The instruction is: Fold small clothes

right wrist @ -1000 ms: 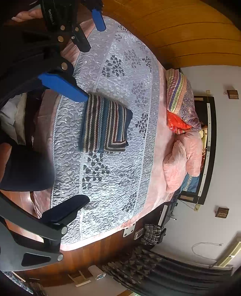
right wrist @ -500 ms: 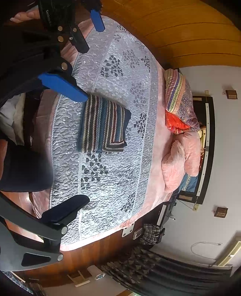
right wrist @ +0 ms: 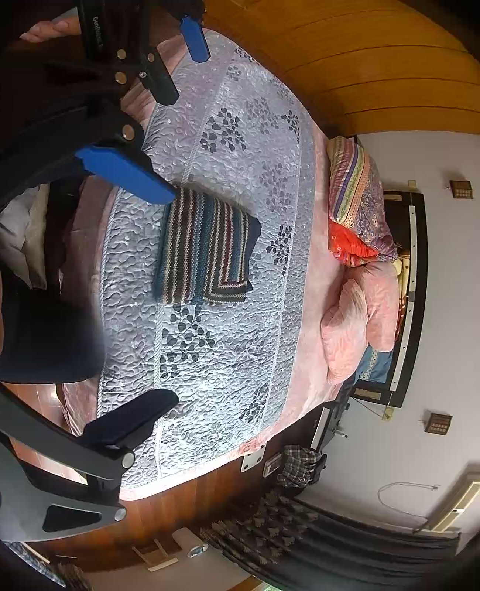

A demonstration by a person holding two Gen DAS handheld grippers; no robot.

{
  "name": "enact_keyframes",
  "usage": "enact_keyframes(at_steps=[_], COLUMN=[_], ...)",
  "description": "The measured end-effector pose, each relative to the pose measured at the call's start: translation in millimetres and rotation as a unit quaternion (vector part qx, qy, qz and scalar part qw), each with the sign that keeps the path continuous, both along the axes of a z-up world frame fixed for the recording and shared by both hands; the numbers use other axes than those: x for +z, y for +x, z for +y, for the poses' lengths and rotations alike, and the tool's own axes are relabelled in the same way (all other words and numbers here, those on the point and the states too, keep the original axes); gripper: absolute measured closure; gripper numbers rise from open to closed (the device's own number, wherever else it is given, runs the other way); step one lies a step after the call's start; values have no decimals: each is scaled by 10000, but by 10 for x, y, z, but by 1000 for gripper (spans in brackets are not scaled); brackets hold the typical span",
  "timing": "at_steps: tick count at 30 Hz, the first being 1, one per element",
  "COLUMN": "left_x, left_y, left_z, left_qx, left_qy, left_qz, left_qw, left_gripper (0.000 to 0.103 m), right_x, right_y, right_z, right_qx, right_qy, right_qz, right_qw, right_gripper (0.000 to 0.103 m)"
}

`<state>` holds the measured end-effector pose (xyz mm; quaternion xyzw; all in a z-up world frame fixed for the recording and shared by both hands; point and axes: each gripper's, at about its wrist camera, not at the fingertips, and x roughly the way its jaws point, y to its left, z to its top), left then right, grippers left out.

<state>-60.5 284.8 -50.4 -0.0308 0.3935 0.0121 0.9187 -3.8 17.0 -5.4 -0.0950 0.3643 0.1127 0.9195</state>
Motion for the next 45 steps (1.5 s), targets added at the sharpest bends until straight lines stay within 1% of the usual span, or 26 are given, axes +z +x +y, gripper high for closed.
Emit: enact_keyframes(at_steps=[12,45], left_x=[-25,-19], left_y=[10,52], left_z=[-70,-17], left_qx=[-26,-34], left_qy=[-26,-58], left_qz=[5,25], left_qw=[10000,10000], left_gripper=[15,15], right_x=[-25,-91], right_y=[-9,30], right_z=[9,189], right_qx=[-15,27], right_qy=[15,-21], right_qz=[-7,4], right_qw=[10000,10000], right_gripper=[3,3])
